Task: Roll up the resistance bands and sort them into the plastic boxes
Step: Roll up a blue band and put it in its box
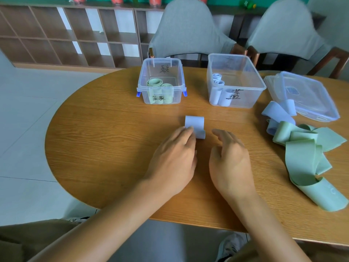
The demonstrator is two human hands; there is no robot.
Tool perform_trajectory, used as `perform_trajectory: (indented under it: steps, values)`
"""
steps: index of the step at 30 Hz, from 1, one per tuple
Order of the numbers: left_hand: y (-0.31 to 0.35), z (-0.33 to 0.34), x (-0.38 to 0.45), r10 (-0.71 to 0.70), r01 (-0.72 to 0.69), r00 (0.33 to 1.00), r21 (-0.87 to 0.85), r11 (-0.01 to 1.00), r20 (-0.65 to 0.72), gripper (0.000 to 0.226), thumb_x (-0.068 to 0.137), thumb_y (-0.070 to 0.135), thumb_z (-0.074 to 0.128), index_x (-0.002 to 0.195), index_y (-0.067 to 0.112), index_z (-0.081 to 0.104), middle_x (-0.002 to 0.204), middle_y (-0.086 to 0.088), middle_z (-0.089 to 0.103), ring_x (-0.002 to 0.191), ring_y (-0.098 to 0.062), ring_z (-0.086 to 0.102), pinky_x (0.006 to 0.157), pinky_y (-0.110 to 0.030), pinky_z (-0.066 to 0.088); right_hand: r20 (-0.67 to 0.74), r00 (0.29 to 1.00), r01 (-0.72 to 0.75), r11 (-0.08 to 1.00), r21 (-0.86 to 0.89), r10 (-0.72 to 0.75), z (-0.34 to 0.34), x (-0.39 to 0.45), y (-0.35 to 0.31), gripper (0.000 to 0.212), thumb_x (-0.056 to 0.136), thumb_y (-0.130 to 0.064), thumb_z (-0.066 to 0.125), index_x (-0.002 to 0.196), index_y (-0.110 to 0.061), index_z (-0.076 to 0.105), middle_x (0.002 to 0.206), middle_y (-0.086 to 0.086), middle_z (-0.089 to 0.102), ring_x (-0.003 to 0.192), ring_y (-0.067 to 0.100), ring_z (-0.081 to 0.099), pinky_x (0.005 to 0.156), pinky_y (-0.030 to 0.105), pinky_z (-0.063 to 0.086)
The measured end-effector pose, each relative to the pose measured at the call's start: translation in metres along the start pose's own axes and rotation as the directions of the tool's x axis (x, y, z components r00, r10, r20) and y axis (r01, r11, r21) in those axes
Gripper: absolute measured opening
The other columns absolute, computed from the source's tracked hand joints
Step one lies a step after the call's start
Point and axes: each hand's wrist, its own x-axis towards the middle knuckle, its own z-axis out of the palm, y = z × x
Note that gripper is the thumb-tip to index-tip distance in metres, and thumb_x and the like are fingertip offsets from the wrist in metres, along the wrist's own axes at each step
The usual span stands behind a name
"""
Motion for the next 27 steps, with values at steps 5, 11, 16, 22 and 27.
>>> perform_trajectory:
  steps: [5,11,16,22,27]
  values:
    - [-0.002,0.010,0.001,0.010,-0.010,1.000,-0.045,0.999,0.003,0.049,0.092,0.019,0.059,0.141,0.016,0.052,0.154,-0.012,0.045,0.146,-0.024,0.038,0.116,-0.029,0.030,-0.014,1.000,0.009,1.000,-0.008,-0.009,0.002,0.001,0.005,0.048,0.077,0.002,0.041,0.118,-0.005,0.065,0.111,0.014,0.069,0.103,0.035,0.061,0.094,0.041,0.049]
    - [-0.008,0.016,0.013,0.017,-0.017,1.000,-0.061,0.998,0.001,0.061,0.090,0.013,0.058,0.150,0.017,0.044,0.159,-0.012,0.037,0.149,-0.026,0.032,0.119,-0.035,0.029,0.001,1.000,0.006,1.000,-0.012,-0.006,0.000,0.001,0.006,0.049,0.076,-0.003,0.040,0.118,-0.007,0.066,0.111,0.011,0.069,0.103,0.032,0.061,0.093,0.035,0.046]
    - [-0.023,0.018,0.033,0.048,-0.047,0.999,-0.019,0.999,0.018,0.059,0.094,0.018,0.055,0.151,0.015,0.042,0.159,-0.011,0.037,0.150,-0.028,0.028,0.120,-0.040,0.026,0.032,0.999,-0.026,1.000,-0.010,0.026,0.000,0.000,0.010,0.047,0.082,0.007,0.049,0.124,-0.008,0.064,0.117,0.009,0.068,0.109,0.030,0.060,0.093,0.029,0.042]
    - [-0.035,0.020,0.056,0.036,-0.031,0.995,-0.049,0.998,0.093,0.058,0.102,0.031,0.045,0.158,0.023,0.029,0.164,-0.001,0.028,0.155,-0.020,0.013,0.122,-0.039,0.020,0.058,0.998,-0.024,1.000,-0.006,0.024,-0.002,0.000,0.010,0.047,0.083,0.006,0.050,0.125,-0.008,0.064,0.120,0.009,0.067,0.112,0.028,0.060,0.098,0.030,0.043]
    - [-0.047,0.021,0.079,0.038,-0.024,0.982,-0.075,0.997,0.183,0.061,0.103,0.043,0.046,0.158,0.026,0.027,0.162,0.004,0.032,0.151,-0.019,0.017,0.121,-0.039,0.023,0.074,0.997,-0.037,0.999,-0.018,0.038,-0.002,0.000,0.012,0.045,0.085,0.005,0.049,0.125,-0.009,0.064,0.120,0.008,0.067,0.114,0.026,0.057,0.097,0.024,0.039]
